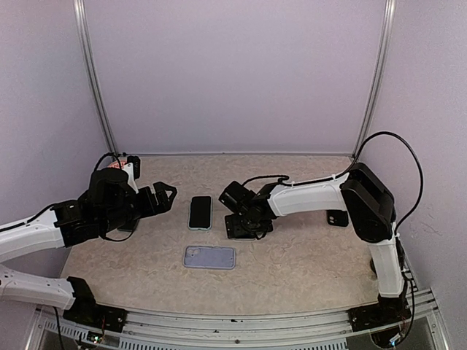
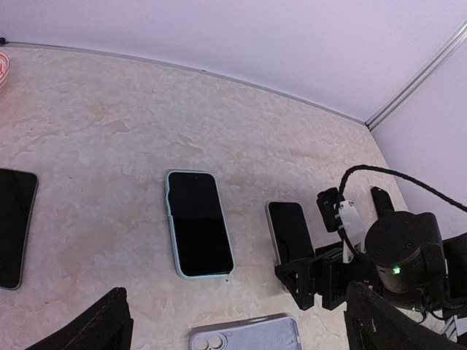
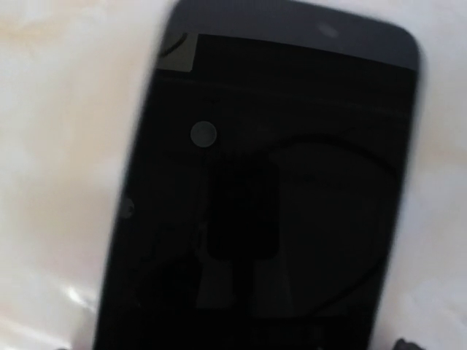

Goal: Put the phone into the phone case
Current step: Adjust the phone at the center of the board.

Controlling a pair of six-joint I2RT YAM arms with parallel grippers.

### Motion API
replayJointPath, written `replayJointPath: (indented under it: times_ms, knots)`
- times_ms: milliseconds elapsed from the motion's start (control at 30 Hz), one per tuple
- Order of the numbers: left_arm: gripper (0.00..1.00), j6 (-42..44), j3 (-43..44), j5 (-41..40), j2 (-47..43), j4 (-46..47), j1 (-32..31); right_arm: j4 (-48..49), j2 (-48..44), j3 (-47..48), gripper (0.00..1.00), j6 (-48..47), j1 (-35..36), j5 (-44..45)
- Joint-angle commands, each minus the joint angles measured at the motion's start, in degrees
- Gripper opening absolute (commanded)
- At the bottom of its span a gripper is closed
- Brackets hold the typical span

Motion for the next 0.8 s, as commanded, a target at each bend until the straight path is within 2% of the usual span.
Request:
replayJointPath:
  times_ms: [0,133,267,500,767]
  knots:
    - [0.99,0.80,-0.50,-0.30,-0.23,1.75,-0.12,2.31,-5.03,-7.94,0.94,-2.24,-1.15,-2.22]
    - [0.99,0.64,-0.41,0.44,0.54,2.46,-0.12,6.10,-9.29,-13.65,0.94,-6.71,-2.67,-7.04]
    - [0.99,0.47,-0.59,0.80,1.05,3.09,-0.12,8.98,-12.18,-15.62,0.95,-15.24,-3.83,-10.70]
    - [0.99,0.01,-0.59,1.47,1.63,3.54,-0.29,11.38,-12.52,-13.97,0.96,-26.20,-7.28,-19.19]
    - [0.99,-0.17,-0.60,1.03,0.47,2.48,-0.30,8.48,-6.54,-7.00,0.98,-28.57,-7.68,-18.29]
